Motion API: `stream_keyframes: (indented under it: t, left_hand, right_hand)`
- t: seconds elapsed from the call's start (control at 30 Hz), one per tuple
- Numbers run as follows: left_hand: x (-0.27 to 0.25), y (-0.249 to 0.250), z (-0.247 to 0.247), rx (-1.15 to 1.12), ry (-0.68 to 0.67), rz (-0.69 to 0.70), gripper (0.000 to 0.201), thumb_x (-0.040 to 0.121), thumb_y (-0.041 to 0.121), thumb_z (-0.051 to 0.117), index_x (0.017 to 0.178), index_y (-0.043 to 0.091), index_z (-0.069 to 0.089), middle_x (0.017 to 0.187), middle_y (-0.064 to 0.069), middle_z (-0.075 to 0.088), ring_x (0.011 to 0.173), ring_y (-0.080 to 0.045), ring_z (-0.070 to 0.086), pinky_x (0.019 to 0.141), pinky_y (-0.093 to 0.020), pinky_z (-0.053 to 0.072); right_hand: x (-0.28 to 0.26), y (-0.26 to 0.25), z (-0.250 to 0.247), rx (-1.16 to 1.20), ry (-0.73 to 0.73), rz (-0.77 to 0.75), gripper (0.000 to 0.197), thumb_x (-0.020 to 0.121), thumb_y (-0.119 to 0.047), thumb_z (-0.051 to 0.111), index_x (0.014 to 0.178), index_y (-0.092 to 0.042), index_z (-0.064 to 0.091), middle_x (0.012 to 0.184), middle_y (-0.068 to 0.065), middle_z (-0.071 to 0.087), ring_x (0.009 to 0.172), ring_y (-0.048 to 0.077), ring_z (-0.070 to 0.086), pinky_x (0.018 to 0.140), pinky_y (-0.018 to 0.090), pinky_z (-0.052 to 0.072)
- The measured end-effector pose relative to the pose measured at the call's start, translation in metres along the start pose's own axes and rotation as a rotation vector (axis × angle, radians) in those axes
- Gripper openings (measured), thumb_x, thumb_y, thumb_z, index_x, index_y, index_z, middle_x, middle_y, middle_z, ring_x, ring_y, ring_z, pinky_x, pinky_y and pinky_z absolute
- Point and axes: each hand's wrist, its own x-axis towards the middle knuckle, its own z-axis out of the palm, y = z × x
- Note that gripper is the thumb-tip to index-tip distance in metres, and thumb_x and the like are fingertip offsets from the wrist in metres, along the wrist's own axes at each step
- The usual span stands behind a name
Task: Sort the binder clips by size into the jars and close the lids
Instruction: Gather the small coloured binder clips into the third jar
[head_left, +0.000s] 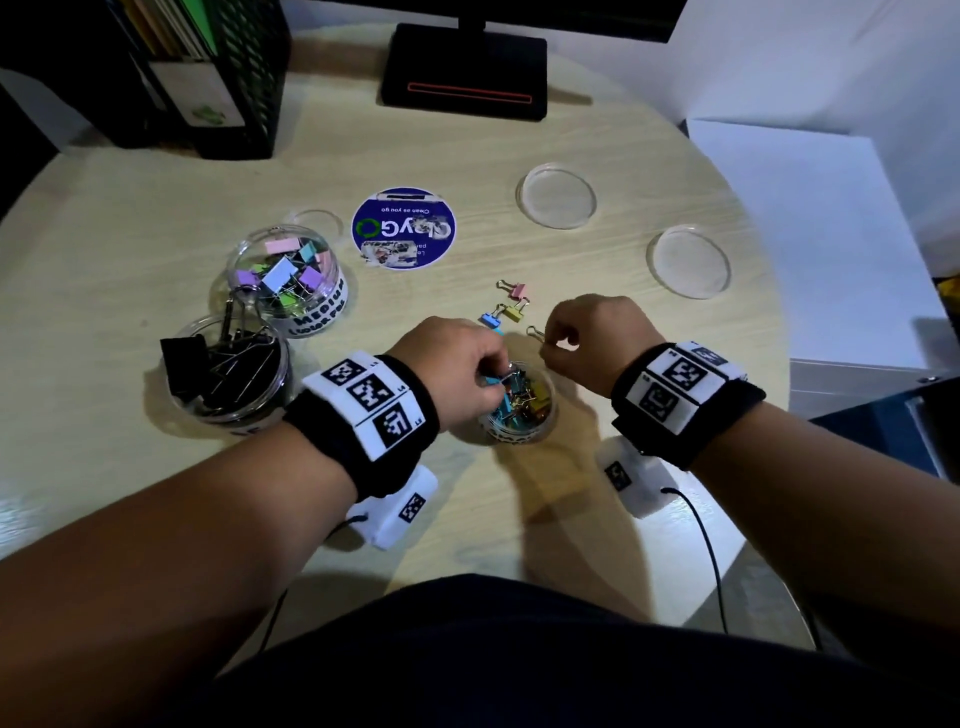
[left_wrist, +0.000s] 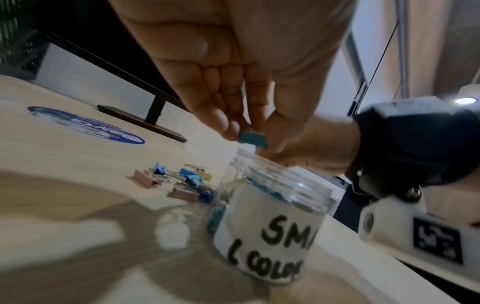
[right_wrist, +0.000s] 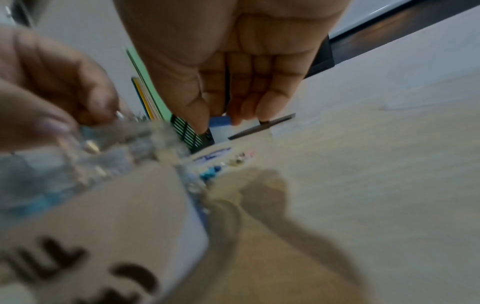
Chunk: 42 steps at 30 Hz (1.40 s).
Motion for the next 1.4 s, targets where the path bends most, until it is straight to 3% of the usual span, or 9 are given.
stream_keyframes:
  t: [0.1, 0.2, 0.5, 0.67, 0.77, 0.83, 0.93, 1.1, 1.4]
  left_hand:
    - [-0.001, 0.003, 0.003, 0.069, -0.076, 0.058, 0.022, 0.081, 0.028, 0.067, 0.101, 0.021, 0.068, 0.102, 0.003, 0.064, 0.09, -0.011, 0.056, 0.081, -0.023, 0.044]
    - [0.001, 0.001, 0.007, 0.151, -0.142, 0.065, 0.027, 0.083, 0.034, 0.065, 0.107, 0.022, 0.066, 0.108, 0.004, 0.063, 0.102, -0.014, 0.053, 0.087, -0.025, 0.041]
    - [0.0, -0.016, 0.002, 0.028, -0.053, -0.035, 0.031, 0.067, 0.036, 0.08, 0.094, 0.029, 0.067, 0.091, 0.013, 0.056, 0.089, -0.009, 0.053, 0.076, -0.018, 0.037]
    - [0.0, -0.023, 0.002, -0.123, 0.032, -0.039, 0.023, 0.07, 0.032, 0.078, 0.089, 0.024, 0.069, 0.088, 0.011, 0.059, 0.08, -0.01, 0.057, 0.071, -0.021, 0.043]
    - [0.006, -0.033, -0.001, -0.148, 0.148, -0.116, 0.016, 0.081, 0.026, 0.069, 0.096, 0.02, 0.067, 0.098, 0.004, 0.059, 0.083, -0.013, 0.059, 0.077, -0.028, 0.05]
    - [0.014, -0.041, -0.001, 0.015, 0.071, -0.147, 0.025, 0.086, 0.024, 0.063, 0.111, 0.023, 0.063, 0.114, 0.001, 0.057, 0.096, -0.016, 0.058, 0.089, -0.032, 0.049]
    - [0.023, -0.047, 0.002, 0.162, -0.063, -0.13, 0.042, 0.086, 0.019, 0.061, 0.127, 0.026, 0.054, 0.124, 0.003, 0.052, 0.108, -0.016, 0.053, 0.094, -0.028, 0.043]
    - [0.032, -0.042, 0.003, 0.279, -0.174, -0.139, 0.039, 0.084, 0.027, 0.064, 0.122, 0.027, 0.058, 0.119, 0.0, 0.053, 0.11, -0.021, 0.052, 0.092, -0.034, 0.045]
    - [0.032, -0.037, 0.003, 0.322, -0.192, -0.164, 0.019, 0.086, 0.02, 0.061, 0.105, 0.021, 0.063, 0.109, -0.004, 0.061, 0.099, -0.023, 0.056, 0.08, -0.032, 0.047]
  right_hand:
    - [-0.011, -0.013, -0.007, 0.075, 0.065, -0.062, 0.01, 0.076, -0.023, 0.067, 0.084, -0.017, 0.068, 0.078, -0.007, 0.054, 0.074, 0.012, 0.053, 0.069, 0.025, 0.043]
    - [-0.021, -0.018, -0.005, 0.058, 0.004, -0.114, 0.011, 0.073, -0.024, 0.067, 0.083, -0.019, 0.068, 0.079, -0.008, 0.053, 0.077, 0.014, 0.053, 0.069, 0.026, 0.042]
    - [-0.028, -0.018, 0.012, 0.028, 0.01, -0.308, 0.01, 0.071, -0.024, 0.071, 0.077, -0.017, 0.07, 0.081, 0.005, 0.064, 0.077, 0.029, 0.059, 0.065, 0.035, 0.049]
    - [-0.012, -0.017, 0.002, 0.143, 0.04, -0.254, 0.026, 0.08, -0.04, 0.064, 0.088, -0.016, 0.073, 0.088, 0.005, 0.064, 0.076, 0.015, 0.051, 0.07, 0.027, 0.041]
    - [0.008, -0.009, 0.0, 0.043, -0.012, -0.141, 0.024, 0.089, -0.033, 0.058, 0.105, -0.019, 0.068, 0.105, 0.005, 0.063, 0.089, 0.021, 0.055, 0.08, 0.03, 0.044]
    - [0.018, -0.006, 0.005, -0.062, -0.083, -0.127, 0.028, 0.092, -0.031, 0.051, 0.116, -0.026, 0.063, 0.116, 0.005, 0.06, 0.105, 0.026, 0.053, 0.09, 0.035, 0.044]
    - [0.027, -0.009, 0.015, -0.15, -0.203, -0.142, 0.033, 0.096, -0.03, 0.044, 0.127, -0.038, 0.053, 0.125, 0.003, 0.054, 0.109, 0.029, 0.048, 0.094, 0.039, 0.043]
    - [0.029, -0.018, 0.02, -0.206, -0.287, -0.228, 0.039, 0.09, -0.03, 0.053, 0.128, -0.037, 0.052, 0.135, 0.002, 0.049, 0.12, 0.028, 0.046, 0.1, 0.039, 0.041]
    - [0.018, 0.001, 0.018, -0.142, -0.253, -0.085, 0.021, 0.083, -0.033, 0.062, 0.1, -0.022, 0.067, 0.103, 0.001, 0.058, 0.092, 0.023, 0.057, 0.077, 0.032, 0.049]
